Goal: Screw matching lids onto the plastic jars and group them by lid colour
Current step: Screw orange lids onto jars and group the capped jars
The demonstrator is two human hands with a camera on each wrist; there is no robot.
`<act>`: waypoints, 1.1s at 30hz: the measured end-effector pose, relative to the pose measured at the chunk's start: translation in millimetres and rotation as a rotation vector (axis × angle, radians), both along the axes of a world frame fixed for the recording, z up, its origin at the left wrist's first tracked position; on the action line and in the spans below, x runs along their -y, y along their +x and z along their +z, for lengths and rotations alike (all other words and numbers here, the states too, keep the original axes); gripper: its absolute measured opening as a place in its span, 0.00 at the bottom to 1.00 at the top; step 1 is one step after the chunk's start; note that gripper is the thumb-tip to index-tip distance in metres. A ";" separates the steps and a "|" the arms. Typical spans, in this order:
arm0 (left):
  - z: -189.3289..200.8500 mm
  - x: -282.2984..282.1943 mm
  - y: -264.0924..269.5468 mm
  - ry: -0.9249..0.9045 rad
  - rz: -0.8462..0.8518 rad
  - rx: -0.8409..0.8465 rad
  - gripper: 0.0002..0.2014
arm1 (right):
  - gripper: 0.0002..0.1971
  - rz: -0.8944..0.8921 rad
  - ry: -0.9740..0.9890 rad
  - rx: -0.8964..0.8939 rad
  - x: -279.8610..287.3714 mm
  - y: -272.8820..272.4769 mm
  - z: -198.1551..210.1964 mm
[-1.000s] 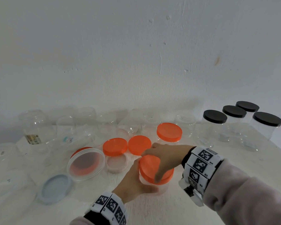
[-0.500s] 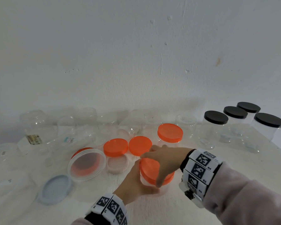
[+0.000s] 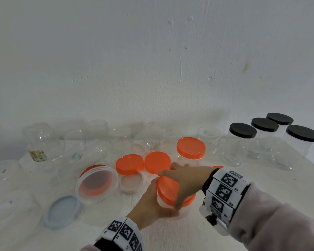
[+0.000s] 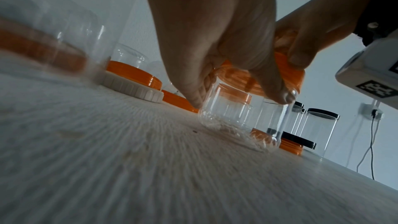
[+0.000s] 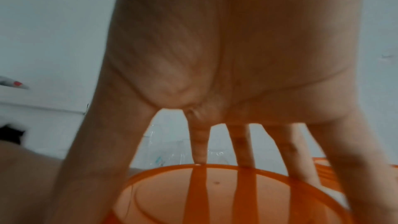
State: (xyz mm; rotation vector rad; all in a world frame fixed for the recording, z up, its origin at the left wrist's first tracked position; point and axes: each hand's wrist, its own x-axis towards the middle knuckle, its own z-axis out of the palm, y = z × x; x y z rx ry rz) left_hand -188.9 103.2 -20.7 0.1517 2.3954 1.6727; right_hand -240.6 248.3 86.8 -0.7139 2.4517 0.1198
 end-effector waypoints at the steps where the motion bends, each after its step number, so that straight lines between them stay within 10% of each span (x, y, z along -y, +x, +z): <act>1: 0.2 -0.2 0.2 -0.008 0.002 -0.002 0.52 | 0.55 0.001 -0.012 -0.004 -0.9 -1.0 -0.1; 18: -0.5 2.6 -0.8 -0.062 -0.015 -0.009 0.53 | 0.54 -0.025 -0.146 -0.186 -15.5 8.3 -29.0; 33: -6.9 27.1 -41.3 -0.616 0.155 -0.066 0.42 | 0.54 -0.291 -0.625 -0.274 -82.3 -19.8 15.2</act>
